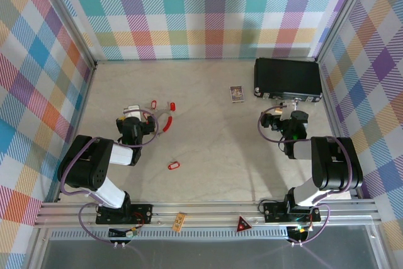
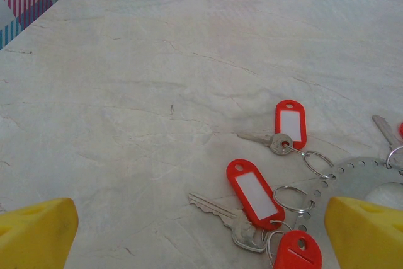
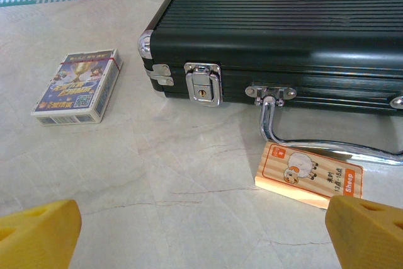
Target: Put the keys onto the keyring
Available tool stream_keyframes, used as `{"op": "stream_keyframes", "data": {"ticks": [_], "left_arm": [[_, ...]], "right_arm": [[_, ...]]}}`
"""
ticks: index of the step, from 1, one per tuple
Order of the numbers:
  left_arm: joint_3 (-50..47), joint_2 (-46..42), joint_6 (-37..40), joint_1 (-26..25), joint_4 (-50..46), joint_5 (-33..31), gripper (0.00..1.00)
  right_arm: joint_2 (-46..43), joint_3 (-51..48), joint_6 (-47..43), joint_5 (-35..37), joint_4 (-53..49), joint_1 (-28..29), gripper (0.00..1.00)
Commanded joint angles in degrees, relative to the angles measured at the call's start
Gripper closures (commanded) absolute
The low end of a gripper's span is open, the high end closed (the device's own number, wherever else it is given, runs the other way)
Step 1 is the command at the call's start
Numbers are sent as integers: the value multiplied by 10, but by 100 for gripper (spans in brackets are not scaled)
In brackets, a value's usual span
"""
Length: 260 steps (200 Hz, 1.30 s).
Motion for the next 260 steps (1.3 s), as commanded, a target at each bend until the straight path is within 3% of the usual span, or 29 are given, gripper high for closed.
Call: {"op": "stream_keyframes", "data": {"ticks": [1, 123, 139, 150, 168, 183, 191, 214, 245, 260], "left_arm": [[8, 0, -5, 9, 16, 1, 0], [9, -1, -7, 12, 12, 6, 0], [6, -21, 3, 11, 4, 26, 0], [18, -53, 2, 11, -45, 17, 0], [73, -115, -33, 9, -187, -66, 0], [160, -156, -161, 12, -400, -166, 0], [204, -170, -204, 12, -493, -182, 0], [242, -213, -278, 11, -581, -108, 0], [190, -301, -340, 11, -535, 33, 0], [173, -331, -353, 11, -525, 92, 0]], "right_arm": [[-2, 11, 0, -5, 2, 4, 1], [-3, 10, -1, -4, 3, 4, 1], [-19, 0, 15, 35, 8, 4, 1], [-50, -7, 28, 68, -8, 4, 1], [-119, 7, 44, 95, -103, 4, 1], [-169, 23, 78, 131, -180, 4, 1], [-195, 30, 98, 146, -209, 4, 1], [-258, 47, 179, 156, -260, 4, 1], [-332, 85, 334, 157, -376, 4, 1], [-349, 94, 341, 120, -383, 4, 1]]}}
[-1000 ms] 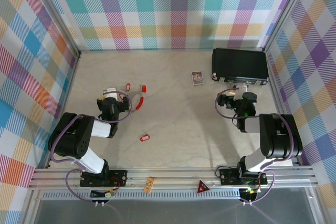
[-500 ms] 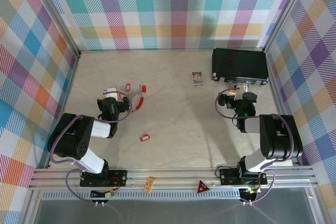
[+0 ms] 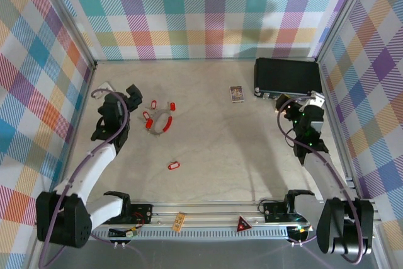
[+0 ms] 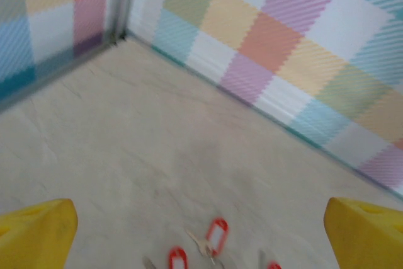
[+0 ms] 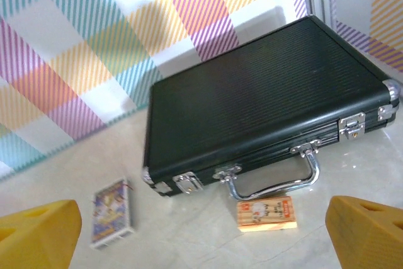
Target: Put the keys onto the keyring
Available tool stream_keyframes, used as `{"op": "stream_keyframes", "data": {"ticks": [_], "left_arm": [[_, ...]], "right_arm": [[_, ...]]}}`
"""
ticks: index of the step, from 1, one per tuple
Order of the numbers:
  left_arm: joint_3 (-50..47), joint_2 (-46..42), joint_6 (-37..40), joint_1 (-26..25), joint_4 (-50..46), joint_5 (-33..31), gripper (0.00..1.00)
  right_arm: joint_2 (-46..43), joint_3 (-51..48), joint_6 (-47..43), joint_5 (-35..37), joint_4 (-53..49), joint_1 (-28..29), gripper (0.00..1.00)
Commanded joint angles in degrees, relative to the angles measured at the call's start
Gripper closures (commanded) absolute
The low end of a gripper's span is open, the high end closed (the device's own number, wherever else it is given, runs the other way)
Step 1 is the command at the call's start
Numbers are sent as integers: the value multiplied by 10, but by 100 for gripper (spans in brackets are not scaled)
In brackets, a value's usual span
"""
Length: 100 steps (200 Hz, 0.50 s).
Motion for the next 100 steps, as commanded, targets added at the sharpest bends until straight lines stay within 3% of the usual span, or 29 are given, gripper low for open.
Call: {"op": "stream_keyframes", "data": {"ticks": [1, 27, 52, 100], "left_arm": [[-32, -37, -70, 4, -41, 122, 0], [-39, -54, -79, -1, -68, 192, 0], [-56, -61, -74, -23, -80, 209, 0], [-84, -62, -44, -81, -103, 210, 2]], "right_arm": [[-30, 28, 95, -28, -78, 2, 1], [-32, 34, 100, -129, -57, 3, 1], [-19, 51, 101, -187, -70, 12, 1], [8, 80, 72, -180, -109, 108, 1]]}}
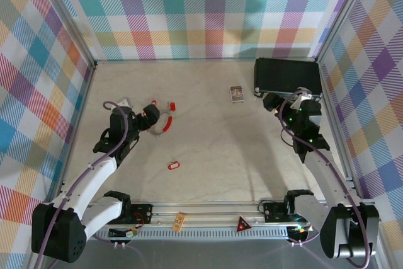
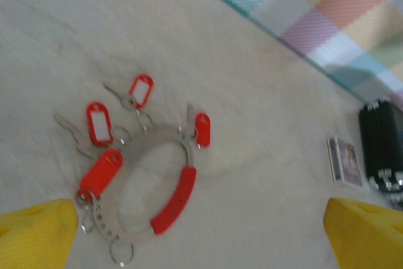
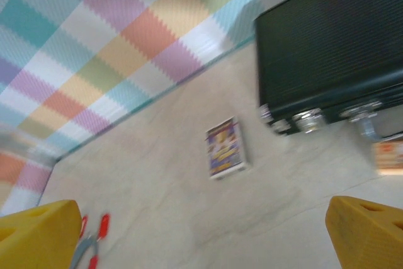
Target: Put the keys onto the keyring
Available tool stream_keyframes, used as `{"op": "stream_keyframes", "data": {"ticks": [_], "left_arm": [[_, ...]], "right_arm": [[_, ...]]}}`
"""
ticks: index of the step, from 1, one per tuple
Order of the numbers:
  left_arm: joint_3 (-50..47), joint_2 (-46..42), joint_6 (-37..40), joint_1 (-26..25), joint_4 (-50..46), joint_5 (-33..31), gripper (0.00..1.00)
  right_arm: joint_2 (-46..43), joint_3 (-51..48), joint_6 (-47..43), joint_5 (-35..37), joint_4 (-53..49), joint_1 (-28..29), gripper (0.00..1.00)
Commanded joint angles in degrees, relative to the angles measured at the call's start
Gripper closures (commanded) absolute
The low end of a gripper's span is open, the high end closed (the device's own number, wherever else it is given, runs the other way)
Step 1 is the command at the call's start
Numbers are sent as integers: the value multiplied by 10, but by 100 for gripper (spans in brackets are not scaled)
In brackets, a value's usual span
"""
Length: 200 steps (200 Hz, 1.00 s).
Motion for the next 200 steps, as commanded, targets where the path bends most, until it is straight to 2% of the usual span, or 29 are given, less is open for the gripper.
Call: {"op": "stream_keyframes", "data": {"ticks": [1, 33, 76, 128, 143, 172, 200], "left_arm": [[-17, -9, 15, -25, -28, 18, 2], [-23, 4, 33, -46, -50, -1, 5], [34, 118, 57, -52, -64, -18, 18], [151, 282, 64, -51, -121, -70, 40], [181, 316, 57, -51, -171, -97, 46], [193, 341, 38, -49, -201, -139, 55], [191, 352, 40, -33, -207, -144, 60]], "right_arm": [[7, 22, -13, -13, -21, 51, 1], [20, 26, -35, -9, -51, 121, 1], [21, 4, -59, 3, -41, 184, 1], [39, -27, -45, 1, -6, 211, 1], [50, -21, -44, 1, -10, 219, 1], [60, -17, -38, -4, -12, 229, 1], [59, -17, -40, 1, -13, 233, 1]]}}
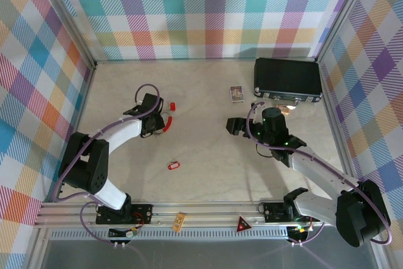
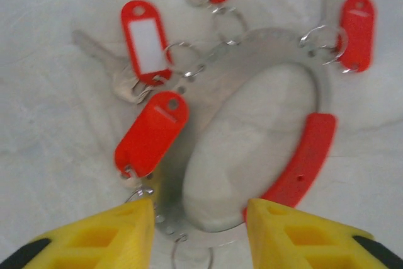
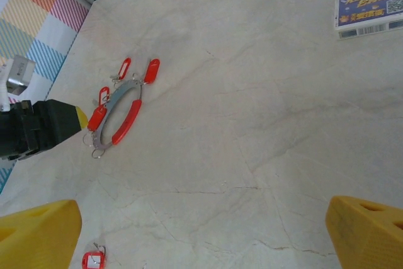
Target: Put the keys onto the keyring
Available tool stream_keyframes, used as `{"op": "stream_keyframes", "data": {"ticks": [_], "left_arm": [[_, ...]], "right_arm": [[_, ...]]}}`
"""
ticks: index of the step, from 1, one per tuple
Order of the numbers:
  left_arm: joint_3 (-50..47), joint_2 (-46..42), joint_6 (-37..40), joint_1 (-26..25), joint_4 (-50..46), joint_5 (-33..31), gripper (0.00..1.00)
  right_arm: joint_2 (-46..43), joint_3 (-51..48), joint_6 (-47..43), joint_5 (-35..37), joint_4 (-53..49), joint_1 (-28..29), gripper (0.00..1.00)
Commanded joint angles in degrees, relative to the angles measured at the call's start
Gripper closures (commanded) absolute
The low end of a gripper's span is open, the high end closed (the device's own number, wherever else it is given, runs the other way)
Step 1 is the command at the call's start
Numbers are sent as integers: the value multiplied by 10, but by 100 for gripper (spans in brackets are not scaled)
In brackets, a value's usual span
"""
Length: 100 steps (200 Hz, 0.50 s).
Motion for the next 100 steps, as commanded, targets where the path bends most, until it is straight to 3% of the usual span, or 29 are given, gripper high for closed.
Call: {"op": "stream_keyframes", "data": {"ticks": [1, 19, 74, 84, 100], "left_arm": [[9, 12, -4, 14, -41, -30, 61], [8, 23, -7, 30, -43, -8, 66], [-1, 34, -4, 42, -34, -5, 67], [-1, 38, 1, 47, -27, 6, 77], [0, 47, 5, 51, -16, 19, 79]], "right_arm": [[1, 4, 3, 2, 16, 5, 1], [-2, 4, 1, 10, 12, 6, 1], [-1, 3, -2, 13, 13, 7, 1], [0, 2, -2, 12, 13, 8, 1], [1, 4, -2, 11, 13, 7, 1]]}}
